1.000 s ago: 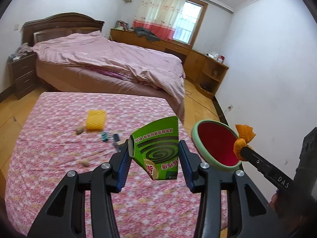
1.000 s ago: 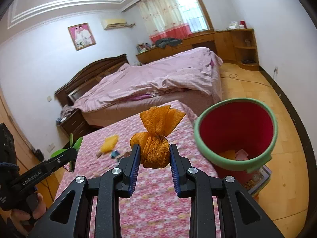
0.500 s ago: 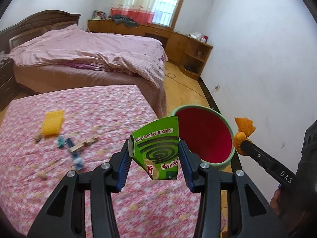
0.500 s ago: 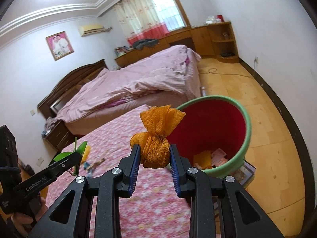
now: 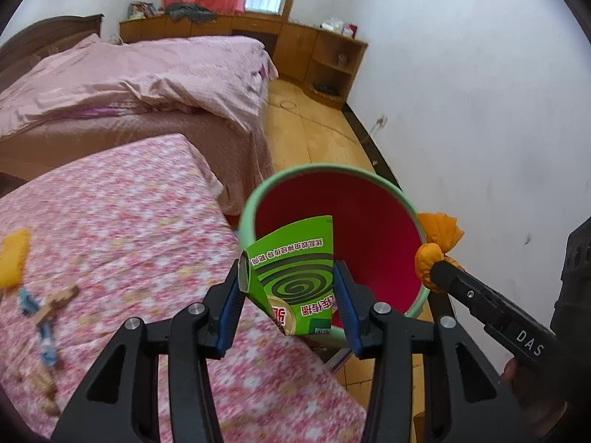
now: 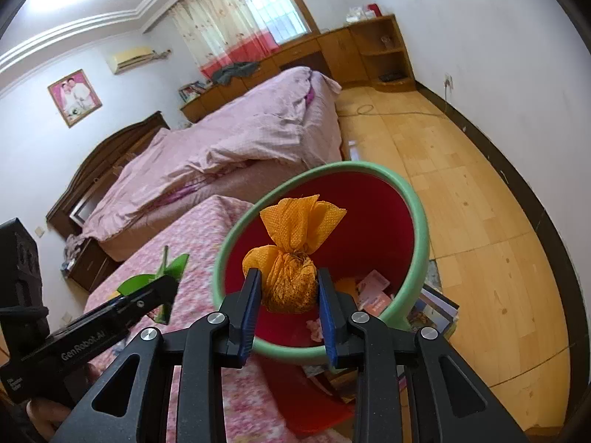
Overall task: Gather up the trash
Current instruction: 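Carry the green box and orange bag over the red bin and release both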
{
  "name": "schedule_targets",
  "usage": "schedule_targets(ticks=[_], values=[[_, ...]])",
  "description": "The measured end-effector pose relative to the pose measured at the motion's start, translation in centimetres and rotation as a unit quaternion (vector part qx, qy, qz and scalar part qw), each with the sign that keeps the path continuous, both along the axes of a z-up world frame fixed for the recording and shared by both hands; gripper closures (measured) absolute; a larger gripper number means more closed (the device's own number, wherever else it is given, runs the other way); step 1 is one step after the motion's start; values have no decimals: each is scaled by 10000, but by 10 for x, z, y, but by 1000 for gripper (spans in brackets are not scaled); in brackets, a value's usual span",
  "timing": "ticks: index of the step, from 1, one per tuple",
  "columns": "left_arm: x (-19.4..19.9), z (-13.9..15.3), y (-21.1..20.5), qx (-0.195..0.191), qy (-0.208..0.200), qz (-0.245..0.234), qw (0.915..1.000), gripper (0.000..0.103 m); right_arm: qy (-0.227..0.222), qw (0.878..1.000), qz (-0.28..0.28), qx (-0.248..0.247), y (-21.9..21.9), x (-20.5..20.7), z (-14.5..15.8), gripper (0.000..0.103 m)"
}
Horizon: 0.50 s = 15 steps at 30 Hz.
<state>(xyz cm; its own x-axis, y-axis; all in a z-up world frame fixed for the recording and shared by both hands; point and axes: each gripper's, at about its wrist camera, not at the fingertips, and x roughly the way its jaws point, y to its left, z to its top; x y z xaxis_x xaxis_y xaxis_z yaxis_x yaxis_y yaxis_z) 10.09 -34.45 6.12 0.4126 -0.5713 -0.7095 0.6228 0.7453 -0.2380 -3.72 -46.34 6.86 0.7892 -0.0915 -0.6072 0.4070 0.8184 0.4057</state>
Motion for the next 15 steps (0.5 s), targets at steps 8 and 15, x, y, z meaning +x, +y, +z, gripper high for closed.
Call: schedule_targets(ticks=[8, 15], values=[[11, -20, -25, 28, 156, -169, 9997, 51, 59, 9999, -80, 114, -22, 9, -12, 69], [21, -26, -26, 34, 202, -43, 9998, 48, 64, 9993, -148, 349, -33, 17, -22, 64]])
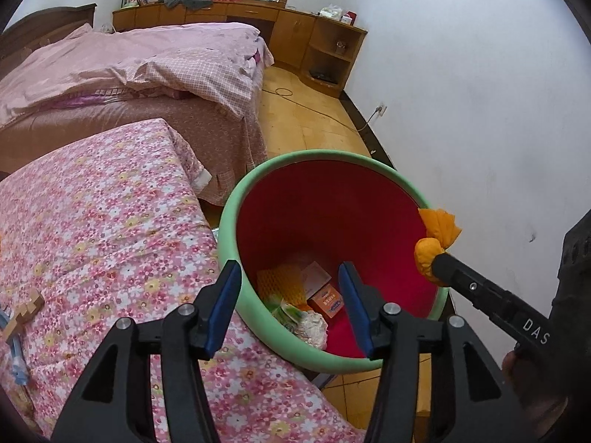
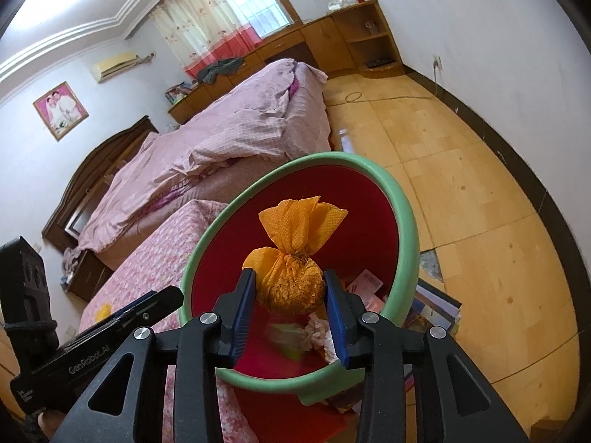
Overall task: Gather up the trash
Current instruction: 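Carry the green box and orange bag over the red bin and release both, then move both open tools back over the bed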
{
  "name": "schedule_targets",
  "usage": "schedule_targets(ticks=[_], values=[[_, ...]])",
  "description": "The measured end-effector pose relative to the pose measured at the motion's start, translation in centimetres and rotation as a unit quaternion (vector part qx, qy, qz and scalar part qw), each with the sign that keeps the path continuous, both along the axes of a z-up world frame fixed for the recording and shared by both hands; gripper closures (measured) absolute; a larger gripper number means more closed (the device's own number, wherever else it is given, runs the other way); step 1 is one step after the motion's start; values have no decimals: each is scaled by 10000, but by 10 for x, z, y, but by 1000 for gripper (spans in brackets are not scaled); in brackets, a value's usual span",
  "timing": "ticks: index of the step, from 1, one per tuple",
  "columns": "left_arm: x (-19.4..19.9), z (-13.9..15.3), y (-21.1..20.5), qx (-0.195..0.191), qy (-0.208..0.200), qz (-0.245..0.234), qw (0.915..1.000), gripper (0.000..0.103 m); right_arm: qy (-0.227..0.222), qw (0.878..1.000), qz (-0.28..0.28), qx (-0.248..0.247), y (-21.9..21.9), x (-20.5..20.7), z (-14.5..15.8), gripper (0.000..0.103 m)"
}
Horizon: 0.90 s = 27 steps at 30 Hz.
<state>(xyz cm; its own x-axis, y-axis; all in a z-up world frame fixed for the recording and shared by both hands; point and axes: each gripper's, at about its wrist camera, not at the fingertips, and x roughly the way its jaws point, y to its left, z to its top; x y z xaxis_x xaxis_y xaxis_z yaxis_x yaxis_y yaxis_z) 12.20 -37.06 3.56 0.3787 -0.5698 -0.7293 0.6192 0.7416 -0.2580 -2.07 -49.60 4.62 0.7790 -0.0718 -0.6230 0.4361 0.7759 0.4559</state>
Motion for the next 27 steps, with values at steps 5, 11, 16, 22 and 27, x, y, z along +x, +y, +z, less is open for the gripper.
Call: schedule_targets(ticks=[5, 11, 16, 22, 27], values=[[-2, 0, 9, -42, 16, 66, 10000, 48, 35, 10000, 19, -28, 4, 2, 1, 53], [-8, 6, 27, -98, -42, 209, 9997, 48, -34, 9999, -48, 120, 5, -6, 7, 50], [-13, 19, 41, -201, -156, 326, 9991, 48, -213, 9997, -72, 46, 13, -15, 21, 49], [-20, 30, 62, -270, -250, 428, 9984, 48, -282, 9996, 58, -36, 29, -18, 31, 49], [-25, 39, 80, -283, -307, 550, 9976, 48, -280, 9993, 215, -94, 49, -16, 37, 49]])
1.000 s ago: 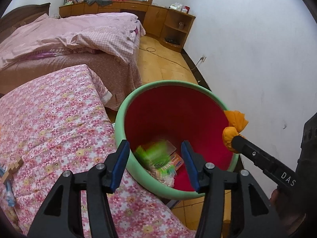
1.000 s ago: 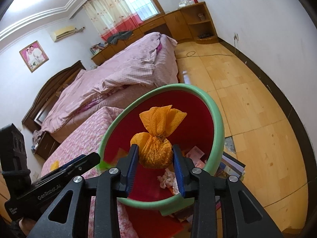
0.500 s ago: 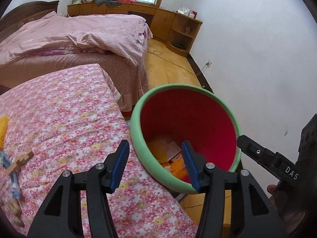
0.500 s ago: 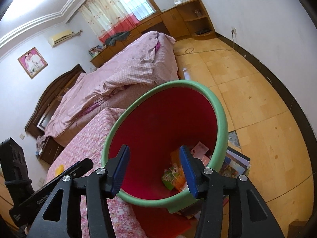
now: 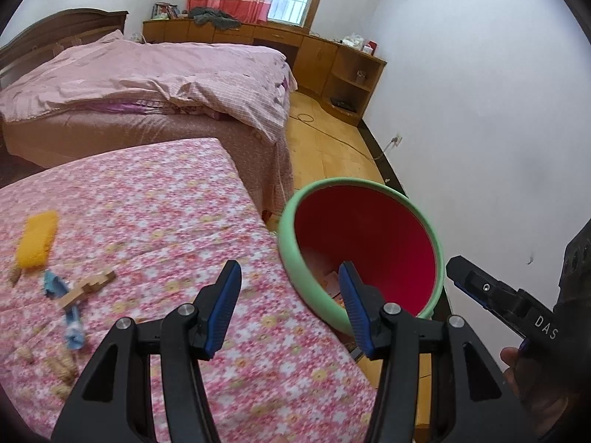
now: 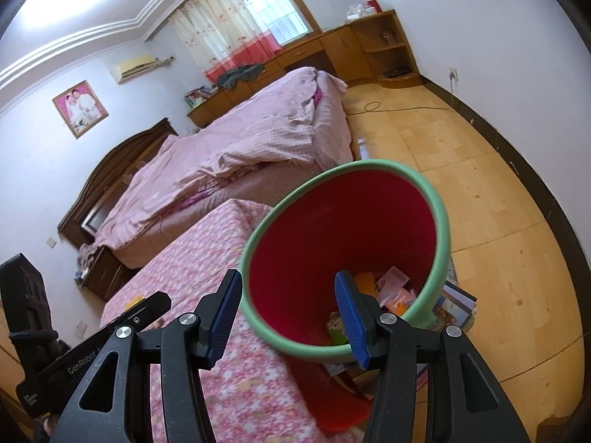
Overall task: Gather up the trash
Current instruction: 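Move both open tools back over the bed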
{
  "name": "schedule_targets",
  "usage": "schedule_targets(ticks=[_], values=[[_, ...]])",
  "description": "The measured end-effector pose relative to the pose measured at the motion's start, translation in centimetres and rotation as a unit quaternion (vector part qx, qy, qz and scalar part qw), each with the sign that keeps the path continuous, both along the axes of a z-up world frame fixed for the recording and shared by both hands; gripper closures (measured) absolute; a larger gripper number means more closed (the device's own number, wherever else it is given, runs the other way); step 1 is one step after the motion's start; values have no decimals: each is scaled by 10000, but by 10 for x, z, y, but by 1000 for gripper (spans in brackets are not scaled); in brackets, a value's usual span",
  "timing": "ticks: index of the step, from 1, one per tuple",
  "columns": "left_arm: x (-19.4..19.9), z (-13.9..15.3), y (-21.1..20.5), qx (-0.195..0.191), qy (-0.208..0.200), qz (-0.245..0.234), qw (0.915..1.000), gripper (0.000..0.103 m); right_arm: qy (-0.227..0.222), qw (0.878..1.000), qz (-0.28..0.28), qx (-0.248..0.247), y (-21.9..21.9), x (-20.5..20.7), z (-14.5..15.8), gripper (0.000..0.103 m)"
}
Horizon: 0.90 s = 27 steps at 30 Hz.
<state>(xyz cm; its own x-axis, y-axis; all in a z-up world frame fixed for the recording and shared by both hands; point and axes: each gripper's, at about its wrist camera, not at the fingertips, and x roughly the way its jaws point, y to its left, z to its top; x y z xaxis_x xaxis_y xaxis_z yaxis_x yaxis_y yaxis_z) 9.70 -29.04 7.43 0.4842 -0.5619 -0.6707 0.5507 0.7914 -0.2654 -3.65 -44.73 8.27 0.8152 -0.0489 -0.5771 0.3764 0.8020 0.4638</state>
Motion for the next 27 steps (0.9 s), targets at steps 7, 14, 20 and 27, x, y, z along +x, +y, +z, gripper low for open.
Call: schedule_targets(ticks=[7, 14, 20, 27], values=[[-2, 10, 39, -70, 8, 304, 9995, 48, 3, 9998, 190, -1, 24, 5, 7, 49], [-4, 17, 83, -149, -41, 630, 9979, 48, -32, 9990, 435, -68, 52, 13, 17, 49], [0, 22, 121, -139, -112, 925, 9955, 48, -7, 9978, 647, -116, 77, 22, 20, 49], [19, 23, 159, 29, -199, 1283, 9915, 48, 79, 9965, 809, -190, 100, 39, 21, 49]])
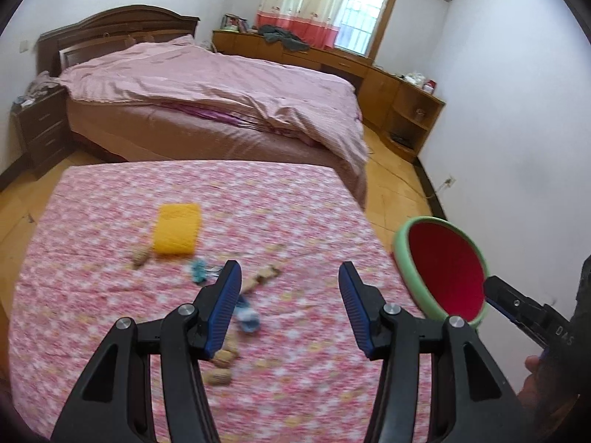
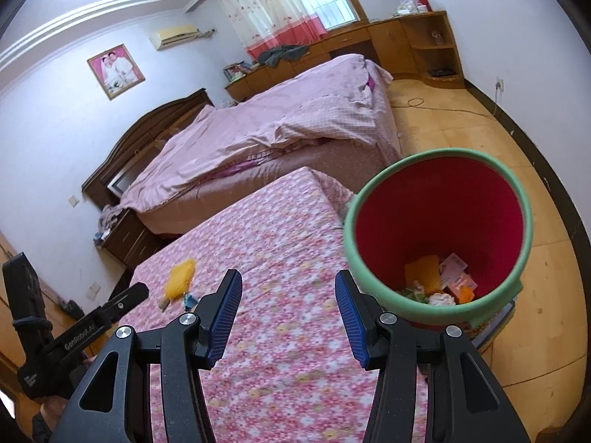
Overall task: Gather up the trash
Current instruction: 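Move both open tools back over the bed, then grasp the yellow foam net with the left tool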
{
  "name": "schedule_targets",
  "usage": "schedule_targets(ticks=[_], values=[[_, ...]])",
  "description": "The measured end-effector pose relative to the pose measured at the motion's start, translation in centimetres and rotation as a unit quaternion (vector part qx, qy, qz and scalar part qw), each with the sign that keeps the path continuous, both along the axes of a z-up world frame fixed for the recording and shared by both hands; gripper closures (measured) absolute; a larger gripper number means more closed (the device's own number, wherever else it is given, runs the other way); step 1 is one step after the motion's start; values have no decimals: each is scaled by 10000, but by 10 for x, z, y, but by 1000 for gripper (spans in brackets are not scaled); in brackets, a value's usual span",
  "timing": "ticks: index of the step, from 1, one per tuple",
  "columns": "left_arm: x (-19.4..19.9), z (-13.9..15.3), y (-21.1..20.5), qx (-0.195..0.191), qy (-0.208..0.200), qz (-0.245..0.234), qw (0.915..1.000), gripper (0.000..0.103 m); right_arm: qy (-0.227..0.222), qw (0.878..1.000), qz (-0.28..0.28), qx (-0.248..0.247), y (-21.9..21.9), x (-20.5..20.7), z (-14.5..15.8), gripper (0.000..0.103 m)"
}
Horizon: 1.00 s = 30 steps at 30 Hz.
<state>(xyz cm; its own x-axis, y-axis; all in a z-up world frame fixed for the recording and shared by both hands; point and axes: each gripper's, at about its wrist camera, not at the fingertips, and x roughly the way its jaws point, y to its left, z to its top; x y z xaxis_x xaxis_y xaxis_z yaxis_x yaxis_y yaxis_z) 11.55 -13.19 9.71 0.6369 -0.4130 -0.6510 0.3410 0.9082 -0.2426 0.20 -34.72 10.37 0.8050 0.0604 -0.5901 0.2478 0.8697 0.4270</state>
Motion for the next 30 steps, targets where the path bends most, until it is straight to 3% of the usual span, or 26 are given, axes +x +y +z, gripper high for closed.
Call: schedule_targets(ticks=[11, 30], values=[[65, -26, 45, 254, 239, 544, 9979, 48, 380, 9992, 131, -8, 16, 41, -24, 49], [172, -101, 46, 763, 941, 732, 9899, 48, 837, 9962, 248, 79, 3, 90, -68, 49]])
